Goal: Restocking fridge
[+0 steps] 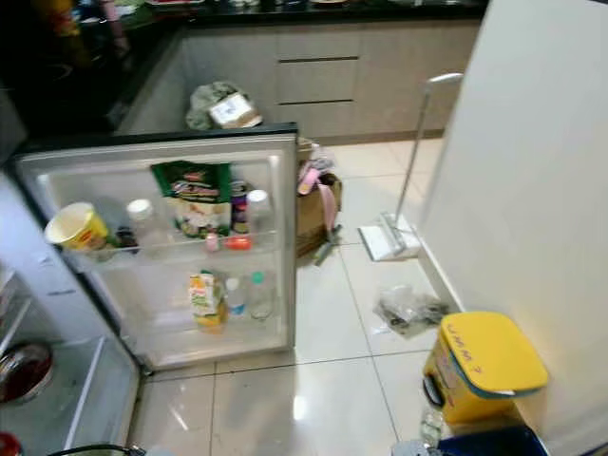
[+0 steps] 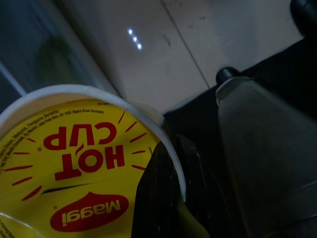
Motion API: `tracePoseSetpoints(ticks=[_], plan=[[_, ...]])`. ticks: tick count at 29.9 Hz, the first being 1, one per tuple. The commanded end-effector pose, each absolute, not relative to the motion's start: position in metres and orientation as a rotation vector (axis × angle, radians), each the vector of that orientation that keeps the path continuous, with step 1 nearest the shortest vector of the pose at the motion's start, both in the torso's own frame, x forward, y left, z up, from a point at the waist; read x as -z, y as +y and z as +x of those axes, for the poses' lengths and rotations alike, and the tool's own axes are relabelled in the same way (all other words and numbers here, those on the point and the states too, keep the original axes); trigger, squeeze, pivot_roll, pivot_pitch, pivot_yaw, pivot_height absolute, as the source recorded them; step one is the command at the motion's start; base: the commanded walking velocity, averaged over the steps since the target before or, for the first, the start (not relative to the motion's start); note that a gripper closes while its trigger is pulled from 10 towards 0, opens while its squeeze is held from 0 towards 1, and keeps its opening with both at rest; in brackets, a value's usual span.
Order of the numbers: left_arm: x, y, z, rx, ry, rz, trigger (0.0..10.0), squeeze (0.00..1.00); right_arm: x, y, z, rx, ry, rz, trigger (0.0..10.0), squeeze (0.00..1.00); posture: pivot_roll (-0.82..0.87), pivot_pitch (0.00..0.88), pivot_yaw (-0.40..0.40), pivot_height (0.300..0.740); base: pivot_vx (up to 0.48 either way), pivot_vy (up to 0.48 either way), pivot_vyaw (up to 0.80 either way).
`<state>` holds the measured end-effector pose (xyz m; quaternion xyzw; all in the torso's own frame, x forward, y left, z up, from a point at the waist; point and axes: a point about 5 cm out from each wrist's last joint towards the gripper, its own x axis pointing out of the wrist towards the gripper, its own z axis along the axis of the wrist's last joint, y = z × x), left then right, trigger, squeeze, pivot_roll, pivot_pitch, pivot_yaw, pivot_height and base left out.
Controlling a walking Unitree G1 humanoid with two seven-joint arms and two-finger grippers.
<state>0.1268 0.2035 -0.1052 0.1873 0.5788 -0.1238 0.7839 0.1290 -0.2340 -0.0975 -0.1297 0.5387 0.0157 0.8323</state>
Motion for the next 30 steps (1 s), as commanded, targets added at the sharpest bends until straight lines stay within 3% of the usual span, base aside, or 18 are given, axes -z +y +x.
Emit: tracePoseSetpoints(ticks=[1,23,30], plan=[[0.107,0.203,0.123,0.269,1.265,0.41,10.0,0.0,0.098,-0.233,0.128,-0.035,1.139,-0.269,10.0,0.0,-0.03,0.0,0.012,0.74,0.0,0.0,0.0],[0.107,0.203,0.121,0.276,1.275,0.413,10.0,0.0,0.091,-0.222,0.149,-0.11,1.033,-0.2,10.0,0.0,-0.03,0.0,0.017,0.74,0.0,0.0,0.0],[0.107,0.203,0.122,0.277,1.274,0.412,10.0,0.0,0.089,-0.218,0.155,-0.143,1.012,-0.178,10.0,0.0,-0.03,0.0,0.017,0.74,0.259,0.0,0.0]])
